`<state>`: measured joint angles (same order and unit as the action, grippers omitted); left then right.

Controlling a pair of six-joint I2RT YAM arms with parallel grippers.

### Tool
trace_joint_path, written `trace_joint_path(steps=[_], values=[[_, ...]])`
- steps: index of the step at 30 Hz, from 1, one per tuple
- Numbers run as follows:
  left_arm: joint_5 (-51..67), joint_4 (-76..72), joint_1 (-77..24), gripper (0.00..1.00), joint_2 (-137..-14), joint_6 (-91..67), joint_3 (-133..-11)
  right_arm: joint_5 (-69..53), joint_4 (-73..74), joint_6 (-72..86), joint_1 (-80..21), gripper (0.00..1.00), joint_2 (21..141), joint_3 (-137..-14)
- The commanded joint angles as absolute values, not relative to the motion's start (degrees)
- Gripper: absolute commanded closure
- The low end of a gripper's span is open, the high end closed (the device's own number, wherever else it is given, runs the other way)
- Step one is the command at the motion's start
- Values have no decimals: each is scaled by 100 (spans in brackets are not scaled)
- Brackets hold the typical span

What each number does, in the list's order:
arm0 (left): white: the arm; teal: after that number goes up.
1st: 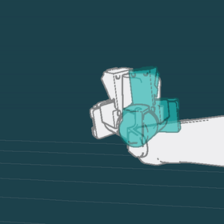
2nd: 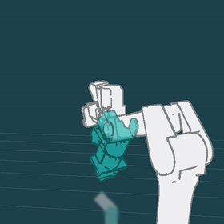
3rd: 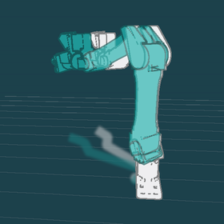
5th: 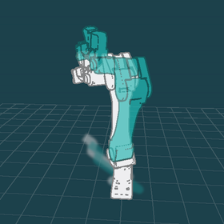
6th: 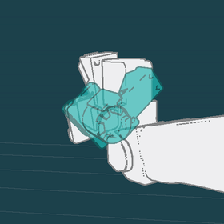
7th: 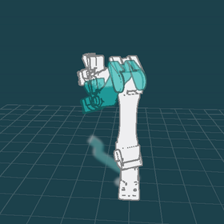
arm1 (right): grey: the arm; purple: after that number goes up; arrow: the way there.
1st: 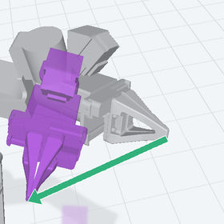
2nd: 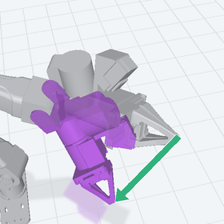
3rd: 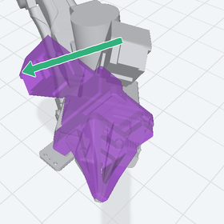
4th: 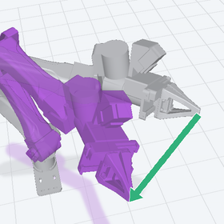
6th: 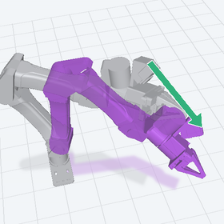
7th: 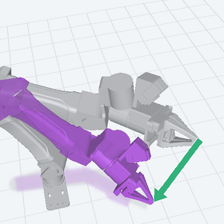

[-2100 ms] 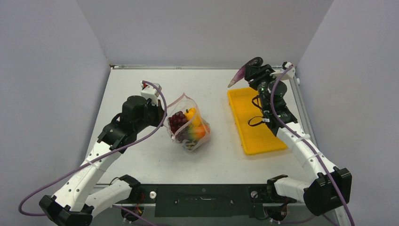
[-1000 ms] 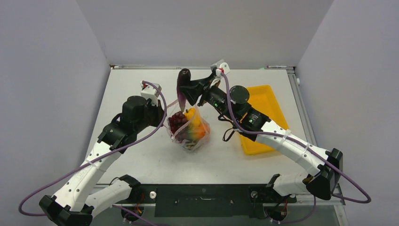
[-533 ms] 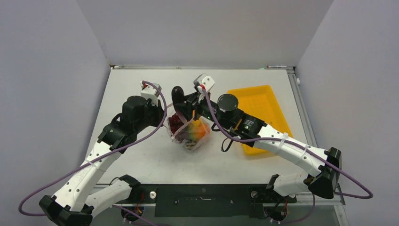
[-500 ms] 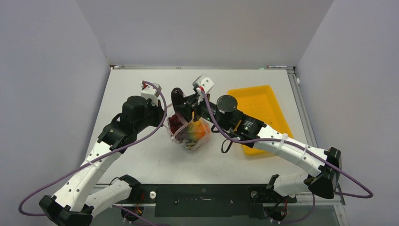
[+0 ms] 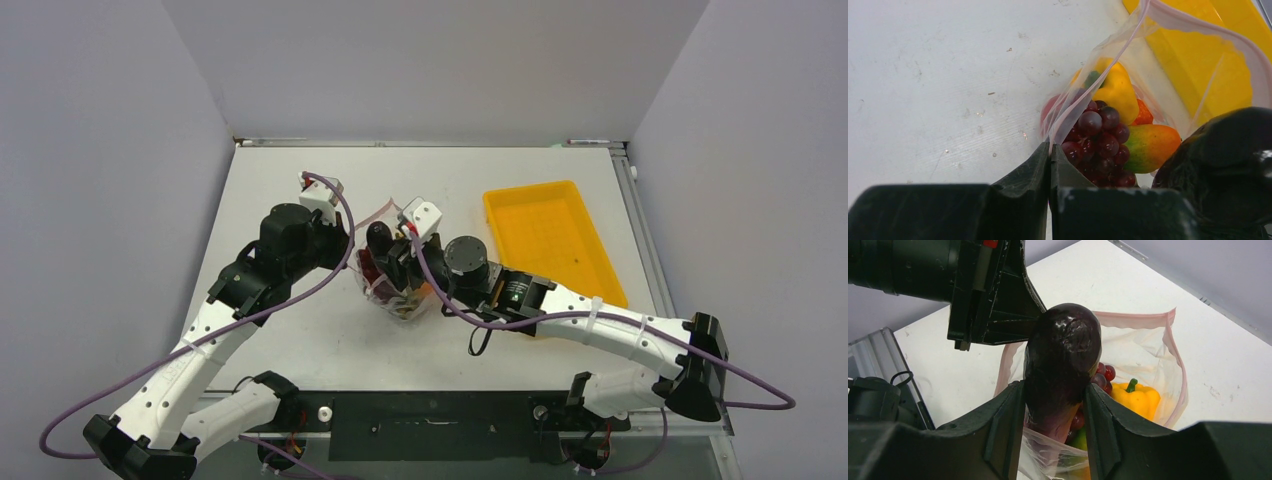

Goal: Place the food in the zip-top bag and seal the zipper
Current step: Place the fake vegetable in the zipper food storage bag.

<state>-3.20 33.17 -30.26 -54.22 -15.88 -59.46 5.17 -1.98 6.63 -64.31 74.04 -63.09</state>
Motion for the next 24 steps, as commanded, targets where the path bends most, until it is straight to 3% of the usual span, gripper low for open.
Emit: trace_joint_path(steps=[1, 3, 13, 19, 24], values=[[-378, 3046, -3006, 100, -5368, -1556, -5982, 838, -212, 730, -6527, 85, 7138, -6240], [-383, 3056, -3006, 100, -5378, -1564, -5980, 915, -175, 742, -6559, 82, 7150, -6180], [-374, 3047, -3006, 100, -5410, -1560, -5974, 1183, -119, 704, -6608, 41, 7136, -6248], [-362, 3048, -3006, 100, -5423, -1564, -5977, 1337, -139, 643, -6609, 33, 7129, -6454], [-354, 3046, -3006, 100, -5423, -1564, -5977, 1404, -147, 679, -6609, 35, 7248, -6787]])
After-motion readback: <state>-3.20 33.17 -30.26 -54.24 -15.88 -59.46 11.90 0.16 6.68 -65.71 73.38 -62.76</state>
